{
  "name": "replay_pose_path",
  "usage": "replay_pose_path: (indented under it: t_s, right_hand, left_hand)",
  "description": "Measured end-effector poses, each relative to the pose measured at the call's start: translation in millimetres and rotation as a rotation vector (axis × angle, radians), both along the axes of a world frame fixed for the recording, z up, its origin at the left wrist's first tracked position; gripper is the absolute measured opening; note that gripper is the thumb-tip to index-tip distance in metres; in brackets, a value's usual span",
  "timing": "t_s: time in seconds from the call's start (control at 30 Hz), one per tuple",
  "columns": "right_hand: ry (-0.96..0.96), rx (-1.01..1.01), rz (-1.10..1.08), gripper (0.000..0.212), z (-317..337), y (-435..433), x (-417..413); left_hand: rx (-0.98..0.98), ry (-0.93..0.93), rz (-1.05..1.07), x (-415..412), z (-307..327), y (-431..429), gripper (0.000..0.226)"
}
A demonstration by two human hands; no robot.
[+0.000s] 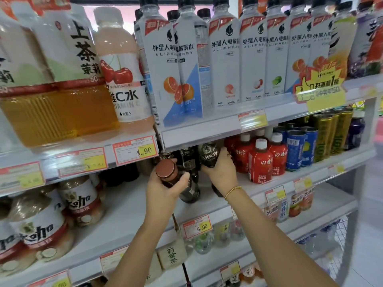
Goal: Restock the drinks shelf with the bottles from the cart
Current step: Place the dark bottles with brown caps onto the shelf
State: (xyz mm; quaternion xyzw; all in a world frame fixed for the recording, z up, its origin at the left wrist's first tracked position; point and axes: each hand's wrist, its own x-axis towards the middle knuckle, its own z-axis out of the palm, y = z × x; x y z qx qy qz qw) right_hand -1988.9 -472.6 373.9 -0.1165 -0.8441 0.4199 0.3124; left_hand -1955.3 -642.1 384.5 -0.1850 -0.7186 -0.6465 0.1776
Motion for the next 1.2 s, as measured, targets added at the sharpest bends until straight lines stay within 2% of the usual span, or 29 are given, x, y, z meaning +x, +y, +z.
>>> replay_pose_path:
  t_s: [0.17, 0.27, 0.33, 0.43, 0.5, 0.67, 0.8, 0.93, 1.03, 1.1, 1.2]
  right_hand:
    - [0.002, 0.042, 0.018, 0.061, -18.3, 2.4, 5.8]
    - [-0.13, 0.261, -0.127, 0.057, -27.7, 10.6, 15.8]
    - [-0.133, 0.361, -0.165, 0.055, -29.0, 14.2, 16.1]
    - [-0.139, 0.335, -0.148, 0.055, -23.3, 15.9, 5.7]
    - [-0.164, 0.308, -0.146, 0.059, -20.8, 15.7, -5.0]
    - [-0.215, 0.078, -0.098, 0.07, -21.4, 16.1, -26.3]
    - [-0.193, -0.004, 0.003, 0.06, -17.1, 29.5, -30.1]
    - [-0.13, -0.224, 0.087, 0.064, -23.9, 29.7, -30.2]
    - [-0.101, -0.146, -0.033, 0.074, -32.2, 27.1, -31.7]
    - [-0.098, -0.066, -0.062, 0.068, -31.7, 29.2, -31.9]
    - [-0.115, -0.05, 0.036, 0.056, -29.0, 34.1, -32.1]
  left_hand:
    - [-0.045, -0.013, -0.058, 7.7, -13.1, 1.7, 0.044]
    - [-0.051, -0.024, -0.037, 5.9, -6.3, -5.4, 0.037]
    - [-0.126, 0.002, 0.002, 3.5, 5.0, -10.9, 0.026]
    - [-0.274, 0.01, 0.027, -2.5, 18.7, -14.6, 0.02]
    - [-0.299, 0.014, 0.044, -6.5, 22.4, -13.6, 0.022]
    - [-0.271, -0.049, 0.02, -14.4, 19.2, -4.6, 0.03]
    - [-0.163, -0.147, -0.055, -18.0, -1.0, 0.7, 0.053]
    - [-0.2, -0.208, -0.003, -16.3, -26.3, 4.9, 0.051]
    - [-0.231, -0.21, 0.038, -16.7, -36.6, 9.5, 0.054]
    - [-0.244, -0.205, 0.043, -18.5, -39.6, 10.7, 0.059]
    - [-0.265, -0.195, 0.059, -20.9, -42.7, 10.0, 0.062]
